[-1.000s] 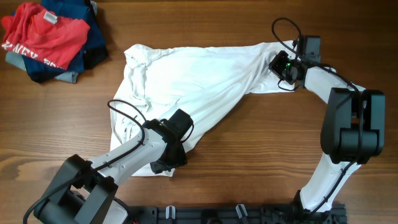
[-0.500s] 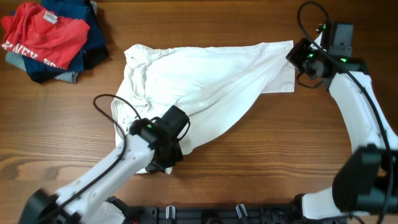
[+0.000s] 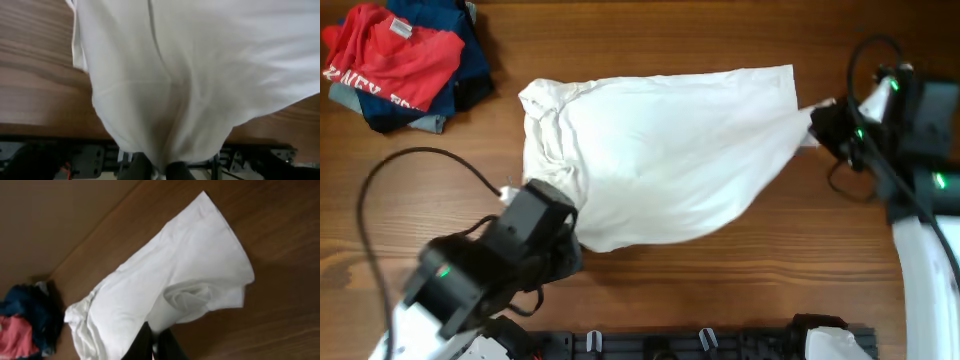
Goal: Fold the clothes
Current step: 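Lift the shirt with both grippers and shake it out above the table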
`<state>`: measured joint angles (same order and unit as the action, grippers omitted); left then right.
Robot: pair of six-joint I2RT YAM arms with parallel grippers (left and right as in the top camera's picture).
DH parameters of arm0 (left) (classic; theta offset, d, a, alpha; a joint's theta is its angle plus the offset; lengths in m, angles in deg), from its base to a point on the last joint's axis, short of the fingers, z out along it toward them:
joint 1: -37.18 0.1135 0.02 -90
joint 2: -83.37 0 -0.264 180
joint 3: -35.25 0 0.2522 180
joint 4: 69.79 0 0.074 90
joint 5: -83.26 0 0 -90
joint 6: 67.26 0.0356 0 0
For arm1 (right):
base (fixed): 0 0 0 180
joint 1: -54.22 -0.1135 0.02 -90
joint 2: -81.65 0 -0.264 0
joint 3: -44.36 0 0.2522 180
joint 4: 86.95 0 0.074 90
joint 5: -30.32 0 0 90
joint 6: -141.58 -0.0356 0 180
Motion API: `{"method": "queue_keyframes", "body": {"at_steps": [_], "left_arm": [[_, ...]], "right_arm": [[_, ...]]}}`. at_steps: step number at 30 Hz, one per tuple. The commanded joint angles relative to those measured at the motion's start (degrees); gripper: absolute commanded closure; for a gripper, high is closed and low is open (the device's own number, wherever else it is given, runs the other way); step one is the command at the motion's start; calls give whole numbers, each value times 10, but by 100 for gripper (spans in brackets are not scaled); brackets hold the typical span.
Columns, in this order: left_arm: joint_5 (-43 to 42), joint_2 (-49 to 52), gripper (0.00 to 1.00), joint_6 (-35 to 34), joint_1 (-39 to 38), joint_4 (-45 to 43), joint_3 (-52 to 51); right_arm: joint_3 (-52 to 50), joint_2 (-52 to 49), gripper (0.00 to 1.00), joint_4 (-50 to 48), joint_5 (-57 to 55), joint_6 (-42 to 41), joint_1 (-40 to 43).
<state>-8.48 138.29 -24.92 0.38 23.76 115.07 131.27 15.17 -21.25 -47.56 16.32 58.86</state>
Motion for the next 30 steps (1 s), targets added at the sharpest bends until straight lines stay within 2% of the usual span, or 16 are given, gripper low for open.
{"method": "queue_keyframes", "body": {"at_steps": [1, 4, 9, 13, 15, 19, 23, 27, 30], "left_arm": [[19, -12, 96, 25, -1, 31, 92], [35, -9, 96, 55, -10, 46, 176], [83, 10, 96, 55, -32, 52, 303], [121, 52, 96, 55, -28, 26, 329], [159, 109, 96, 81, -3, -14, 329], [157, 235, 96, 179, 78, -127, 330], [155, 363, 96, 251, 163, -246, 345], [149, 476, 96, 294, 230, -247, 478], [148, 499, 96, 310, 264, -194, 649]], "right_arm": [[36, 80, 96, 49, -12, 15, 1], [94, 108, 96, 106, -14, 38, 1], [253, 86, 96, 208, -14, 73, 1], [325, 38, 96, 230, -14, 82, 1], [327, -3, 96, 214, -9, 84, 1], [327, -101, 96, 154, 35, 133, 1], [327, -170, 96, 53, 51, 140, 1], [331, -193, 96, -47, 59, 120, 1], [403, -191, 96, -38, 50, 123, 7]]}}
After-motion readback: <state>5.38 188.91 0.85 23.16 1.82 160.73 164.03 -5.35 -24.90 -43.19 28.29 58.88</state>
